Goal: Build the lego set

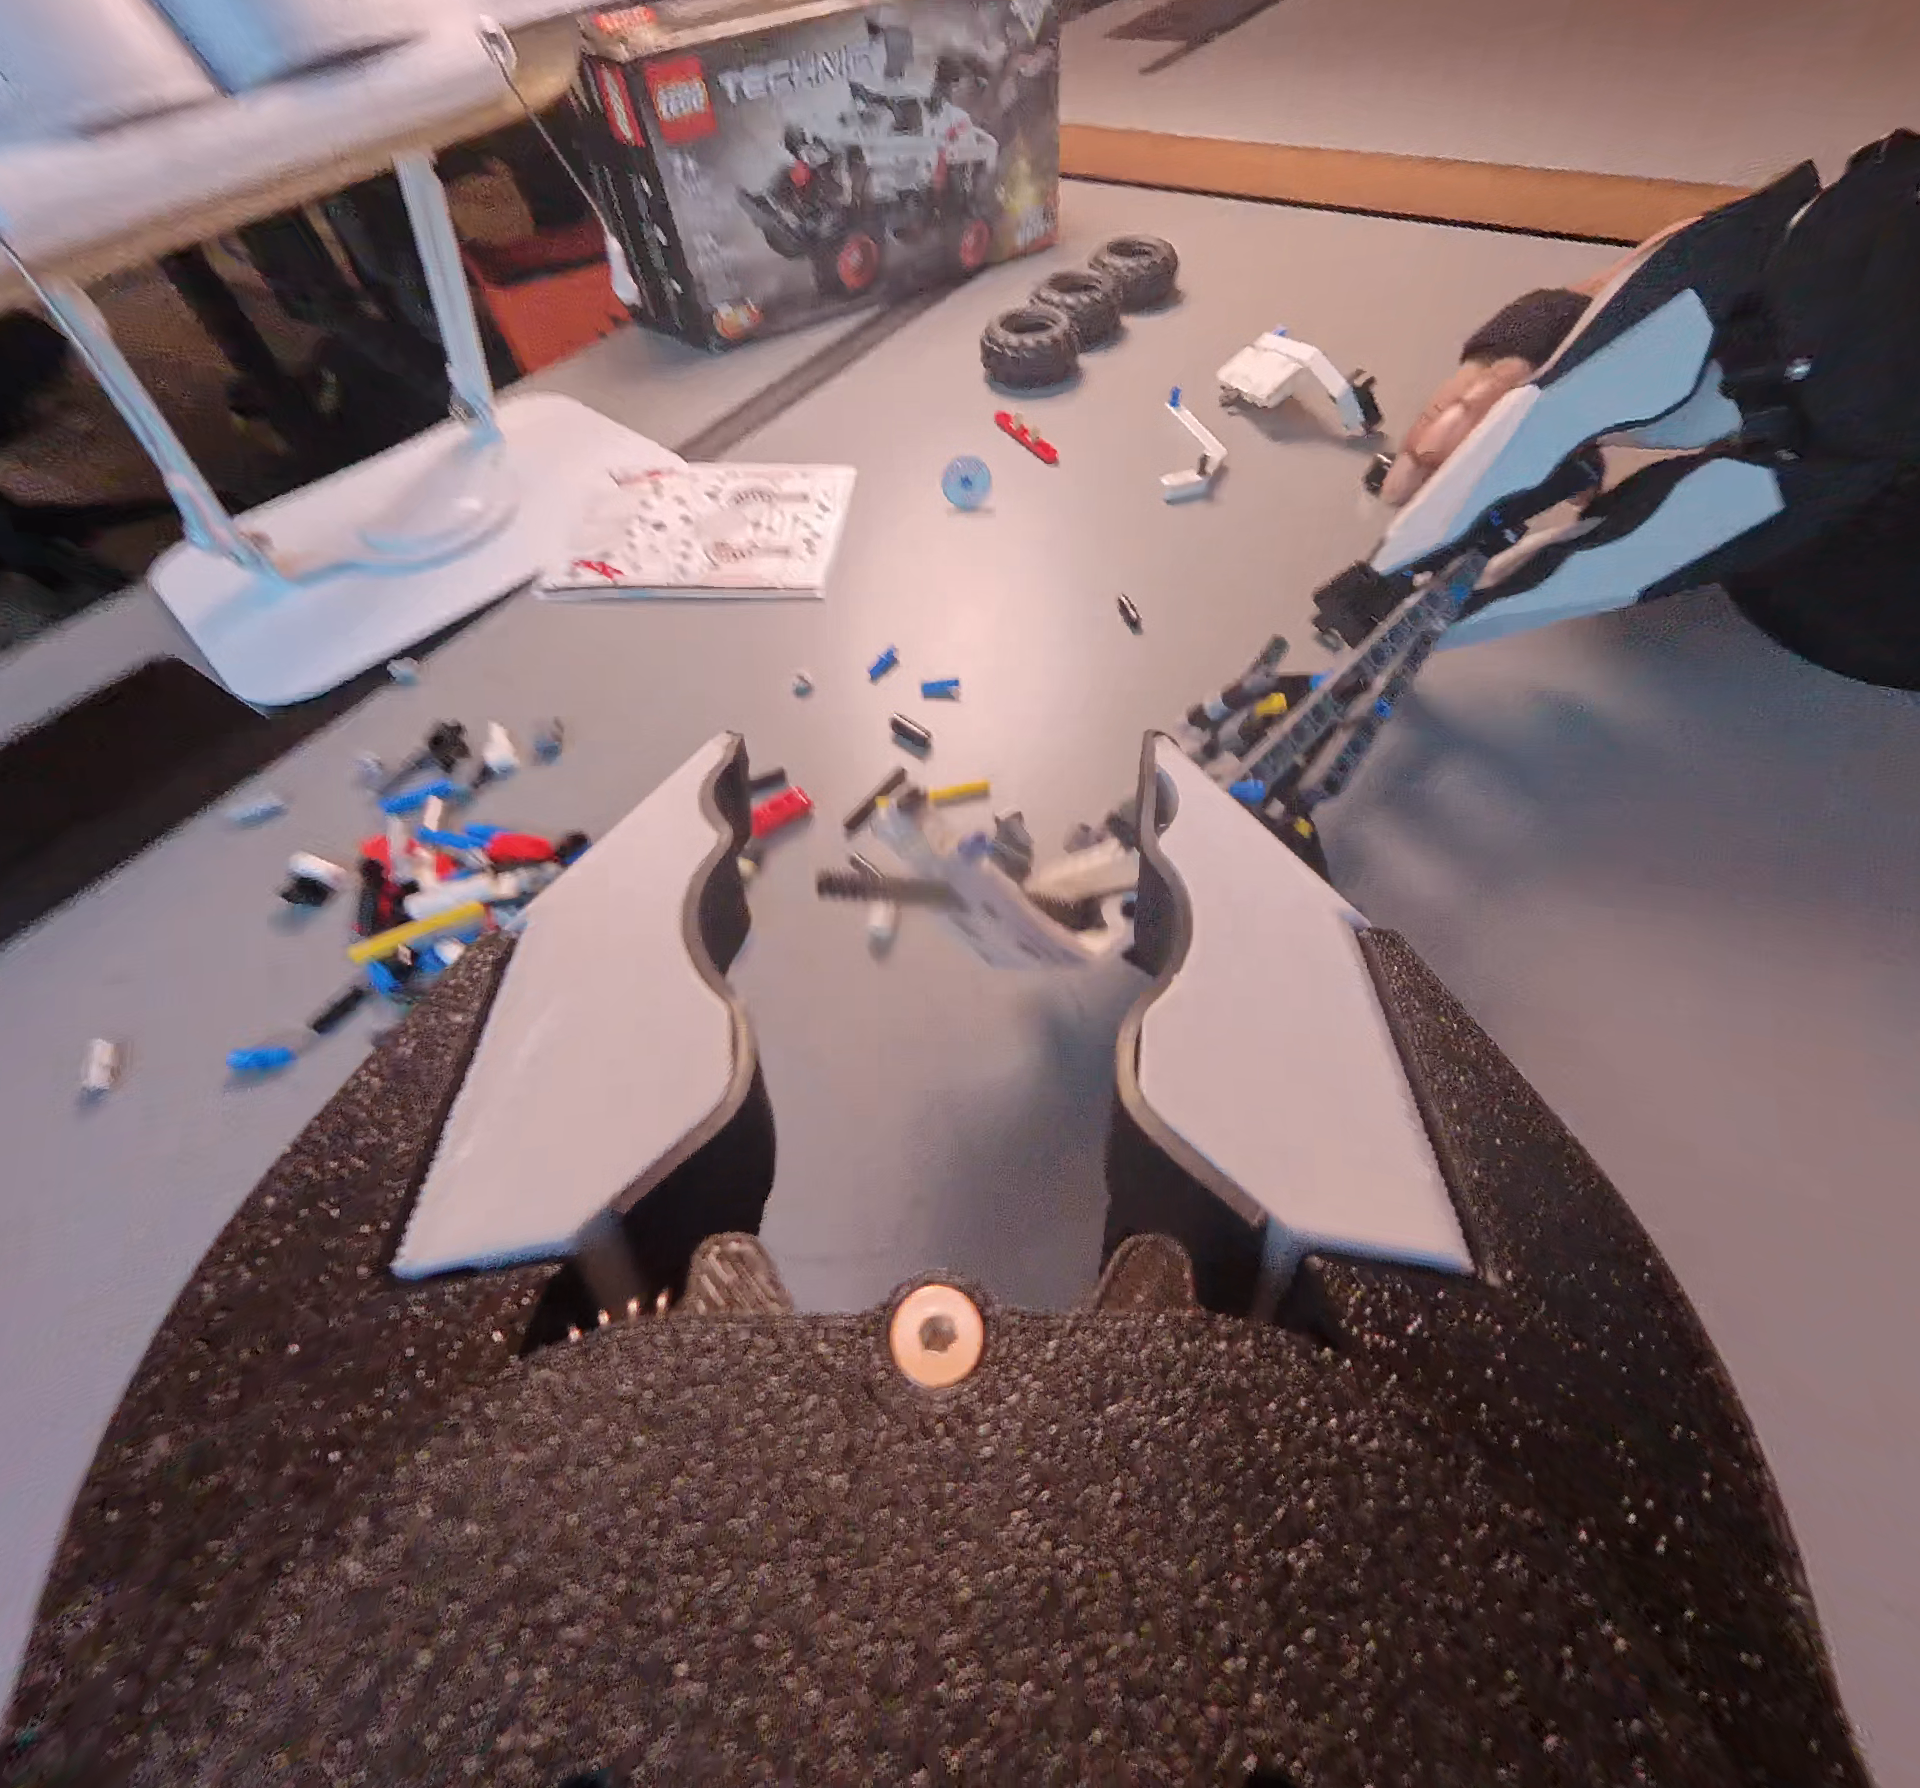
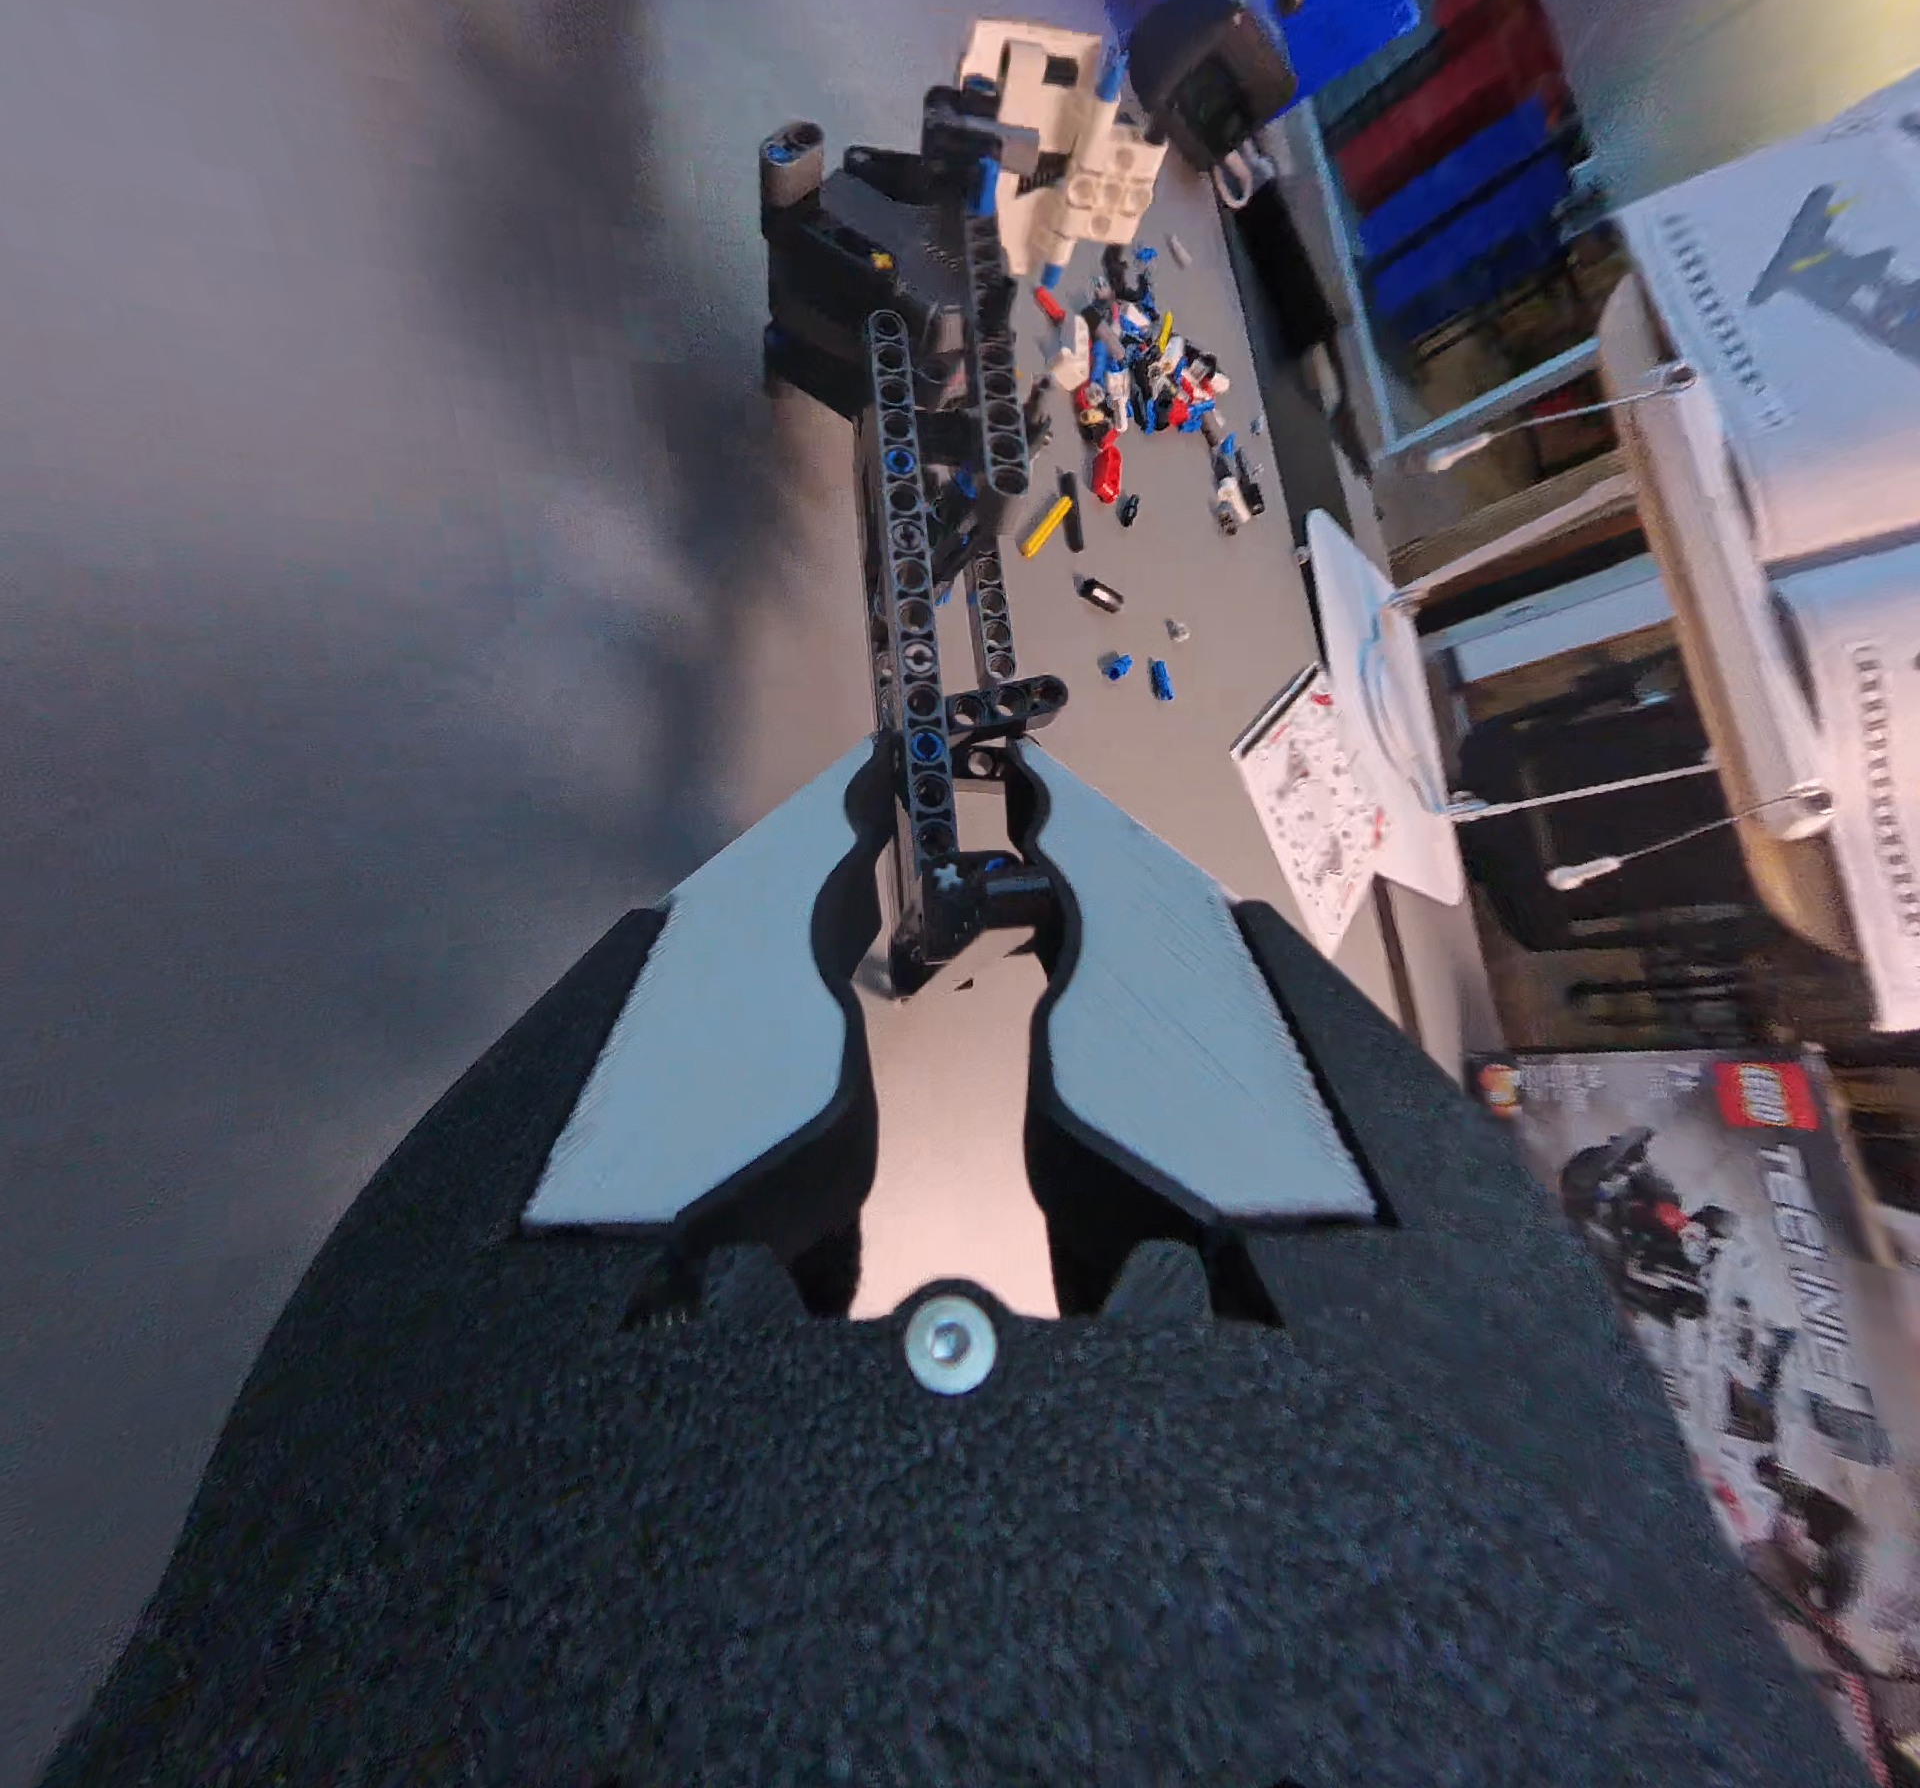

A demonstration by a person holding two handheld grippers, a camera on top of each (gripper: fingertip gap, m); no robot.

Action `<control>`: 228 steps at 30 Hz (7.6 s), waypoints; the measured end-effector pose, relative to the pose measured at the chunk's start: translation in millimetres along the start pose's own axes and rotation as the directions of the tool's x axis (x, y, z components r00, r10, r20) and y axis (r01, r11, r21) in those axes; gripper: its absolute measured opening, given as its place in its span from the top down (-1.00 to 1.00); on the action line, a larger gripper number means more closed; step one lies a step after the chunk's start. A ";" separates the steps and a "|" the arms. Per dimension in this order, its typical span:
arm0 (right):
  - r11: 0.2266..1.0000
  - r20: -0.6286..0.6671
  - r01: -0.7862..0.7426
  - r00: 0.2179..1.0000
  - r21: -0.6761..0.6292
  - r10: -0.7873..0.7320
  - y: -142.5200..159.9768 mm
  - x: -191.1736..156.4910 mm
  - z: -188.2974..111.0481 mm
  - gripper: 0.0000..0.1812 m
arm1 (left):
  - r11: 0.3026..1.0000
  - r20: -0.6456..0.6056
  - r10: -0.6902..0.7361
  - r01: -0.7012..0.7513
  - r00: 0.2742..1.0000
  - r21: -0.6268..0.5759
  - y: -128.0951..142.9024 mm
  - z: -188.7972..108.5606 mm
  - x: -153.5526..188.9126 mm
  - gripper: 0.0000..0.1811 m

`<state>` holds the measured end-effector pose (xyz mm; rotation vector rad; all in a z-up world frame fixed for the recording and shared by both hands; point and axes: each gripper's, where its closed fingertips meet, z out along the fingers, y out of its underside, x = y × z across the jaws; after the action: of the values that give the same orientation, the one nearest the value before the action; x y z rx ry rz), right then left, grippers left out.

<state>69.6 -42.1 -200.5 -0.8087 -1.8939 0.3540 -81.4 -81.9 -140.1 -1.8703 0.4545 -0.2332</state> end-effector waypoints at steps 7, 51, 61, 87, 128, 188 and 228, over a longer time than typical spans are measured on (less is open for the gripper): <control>0.938 -0.108 0.342 0.932 -0.055 -0.346 10.4 -36.6 -10.3 0.88 | 0.976 -0.357 -0.210 0.175 0.910 -0.126 38.2 -10.6 60.1 -0.04; 0.772 0.250 -0.496 0.868 0.398 0.429 -97.8 30.3 -5.4 0.89 | 0.894 -0.508 -0.407 0.445 0.759 -0.051 -10.3 31.1 99.4 0.12; 0.672 0.323 -0.590 0.807 0.447 0.494 -98.2 43.6 -19.6 0.88 | 0.876 -0.480 -0.411 0.482 0.775 0.028 -39.9 37.1 109.3 0.65; 0.965 -0.220 -0.021 0.972 0.261 0.081 -117.7 49.2 0.3 0.73 | 0.848 -0.463 -0.455 0.529 0.761 0.036 -25.7 37.4 99.2 0.70; 0.804 0.134 -0.462 0.885 0.374 0.446 -109.8 59.8 -3.2 0.75 | 0.867 -0.477 -0.423 0.497 0.770 0.034 -35.7 24.4 95.1 0.52; 0.968 -0.170 -0.007 0.984 0.250 0.051 -115.3 31.4 12.9 0.90 | 0.979 -0.317 -0.199 0.205 0.927 -0.014 7.3 44.2 87.6 0.70; 0.863 0.364 -0.180 0.852 -0.472 0.377 -31.2 8.9 34.4 0.90 | 0.888 -0.428 -0.455 0.365 0.781 -0.279 24.4 58.3 113.8 0.33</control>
<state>25.0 -55.3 -192.3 -1.4132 -2.3266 0.3331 38.9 -86.4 -189.8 -2.0743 0.4006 -1.0091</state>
